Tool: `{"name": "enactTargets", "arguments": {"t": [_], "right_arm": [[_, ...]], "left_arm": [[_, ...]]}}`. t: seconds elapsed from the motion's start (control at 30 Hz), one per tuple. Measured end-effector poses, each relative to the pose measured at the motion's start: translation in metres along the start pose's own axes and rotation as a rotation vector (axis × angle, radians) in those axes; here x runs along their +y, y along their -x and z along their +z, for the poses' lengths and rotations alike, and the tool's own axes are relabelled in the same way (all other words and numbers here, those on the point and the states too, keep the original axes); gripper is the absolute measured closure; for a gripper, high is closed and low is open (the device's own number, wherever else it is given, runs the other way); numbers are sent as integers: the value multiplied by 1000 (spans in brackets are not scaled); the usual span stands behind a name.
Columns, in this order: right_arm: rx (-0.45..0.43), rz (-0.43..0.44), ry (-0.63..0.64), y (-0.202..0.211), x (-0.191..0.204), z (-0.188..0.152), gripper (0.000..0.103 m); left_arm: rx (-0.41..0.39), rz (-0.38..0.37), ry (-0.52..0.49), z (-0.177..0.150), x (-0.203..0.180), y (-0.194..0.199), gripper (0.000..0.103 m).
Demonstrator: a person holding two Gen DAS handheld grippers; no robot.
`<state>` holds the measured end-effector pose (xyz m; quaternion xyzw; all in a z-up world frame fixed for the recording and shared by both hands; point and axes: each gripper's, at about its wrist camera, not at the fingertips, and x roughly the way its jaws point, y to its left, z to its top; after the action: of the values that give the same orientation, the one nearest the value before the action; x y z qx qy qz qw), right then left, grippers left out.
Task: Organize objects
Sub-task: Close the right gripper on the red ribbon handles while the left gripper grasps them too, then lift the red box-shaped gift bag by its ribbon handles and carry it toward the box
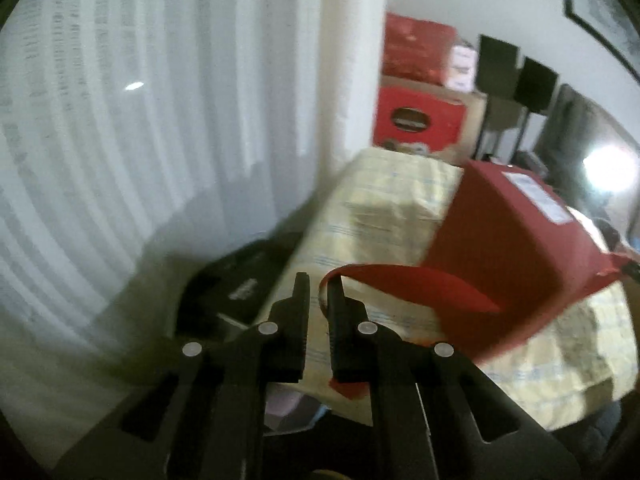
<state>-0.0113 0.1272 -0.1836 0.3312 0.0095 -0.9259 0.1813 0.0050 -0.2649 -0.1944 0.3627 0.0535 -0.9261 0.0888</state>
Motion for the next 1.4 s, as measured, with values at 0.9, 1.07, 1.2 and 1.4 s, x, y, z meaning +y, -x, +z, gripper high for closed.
{"name": "enactTargets", "arguments": {"t": [0.9, 1.07, 1.2, 1.4], "right_arm": [[-176, 2, 26, 71, -17, 51, 94], [-188, 4, 11, 84, -34, 50, 94], [-210, 8, 17, 102, -43, 53, 94], [-255, -9, 45, 144, -55, 48, 94]], "left_arm": [[-299, 5, -8, 79, -2, 84, 94], [-360, 4, -16, 92, -12, 111, 94], [-382, -9, -26, 98, -27, 126, 94], [-420, -51, -21, 108, -53, 151, 94]]}}
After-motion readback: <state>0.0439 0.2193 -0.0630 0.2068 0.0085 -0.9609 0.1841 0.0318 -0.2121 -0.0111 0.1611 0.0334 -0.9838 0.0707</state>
